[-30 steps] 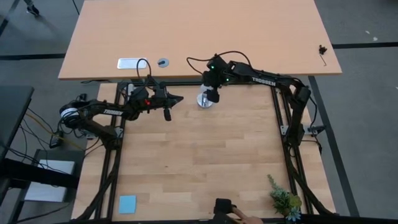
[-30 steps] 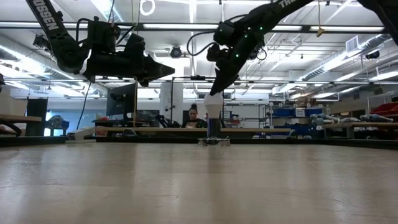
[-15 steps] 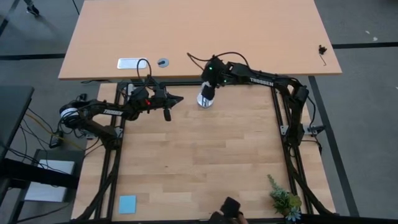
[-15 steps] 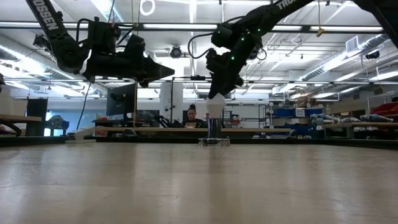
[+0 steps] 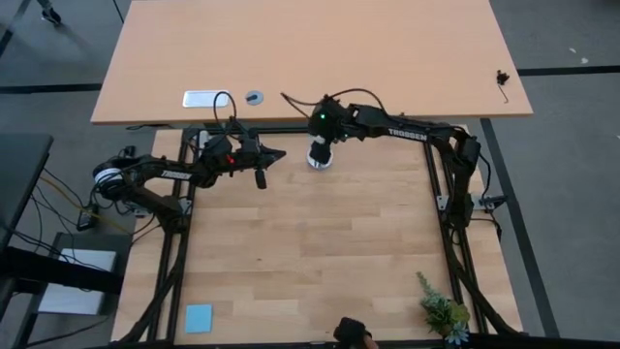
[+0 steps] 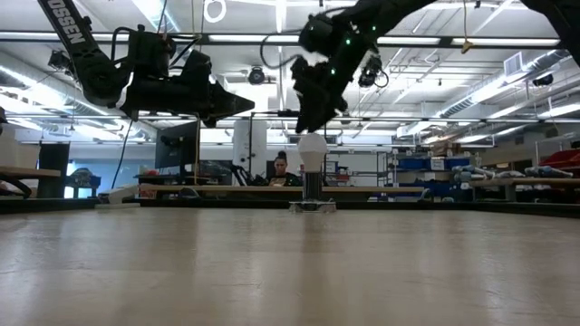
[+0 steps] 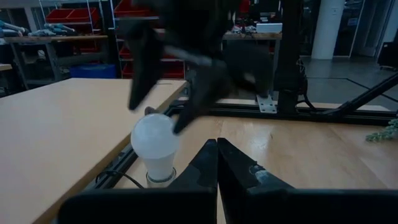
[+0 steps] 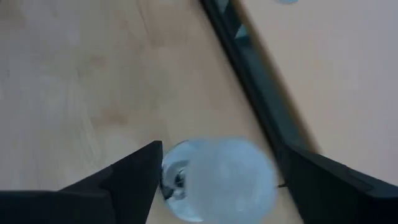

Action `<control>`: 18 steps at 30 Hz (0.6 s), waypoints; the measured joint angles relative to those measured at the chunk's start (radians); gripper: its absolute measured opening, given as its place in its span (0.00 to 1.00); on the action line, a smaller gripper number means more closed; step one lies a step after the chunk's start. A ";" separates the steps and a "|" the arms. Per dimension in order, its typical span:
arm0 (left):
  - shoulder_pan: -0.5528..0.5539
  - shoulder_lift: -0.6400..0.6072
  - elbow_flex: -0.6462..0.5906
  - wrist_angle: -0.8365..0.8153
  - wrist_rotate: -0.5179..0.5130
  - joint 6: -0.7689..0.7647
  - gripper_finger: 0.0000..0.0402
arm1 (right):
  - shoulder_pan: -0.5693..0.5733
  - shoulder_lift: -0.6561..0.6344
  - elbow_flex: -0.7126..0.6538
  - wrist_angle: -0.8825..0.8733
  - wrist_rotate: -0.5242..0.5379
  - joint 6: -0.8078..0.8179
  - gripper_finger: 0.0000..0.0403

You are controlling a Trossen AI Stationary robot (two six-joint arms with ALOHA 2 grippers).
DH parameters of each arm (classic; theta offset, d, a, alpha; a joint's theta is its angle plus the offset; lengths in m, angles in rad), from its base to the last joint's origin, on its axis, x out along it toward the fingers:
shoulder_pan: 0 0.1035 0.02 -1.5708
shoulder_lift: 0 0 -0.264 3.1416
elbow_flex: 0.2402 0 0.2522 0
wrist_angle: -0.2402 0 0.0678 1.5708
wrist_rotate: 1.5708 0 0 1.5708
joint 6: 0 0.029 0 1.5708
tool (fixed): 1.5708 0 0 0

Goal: Screw lightbulb
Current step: Insert the white lightbulb into the silver lamp

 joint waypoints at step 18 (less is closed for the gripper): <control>0.000 0.000 0.000 0.000 0.000 0.000 0.01 | -0.131 0.001 -0.050 -0.023 -0.279 -0.282 0.78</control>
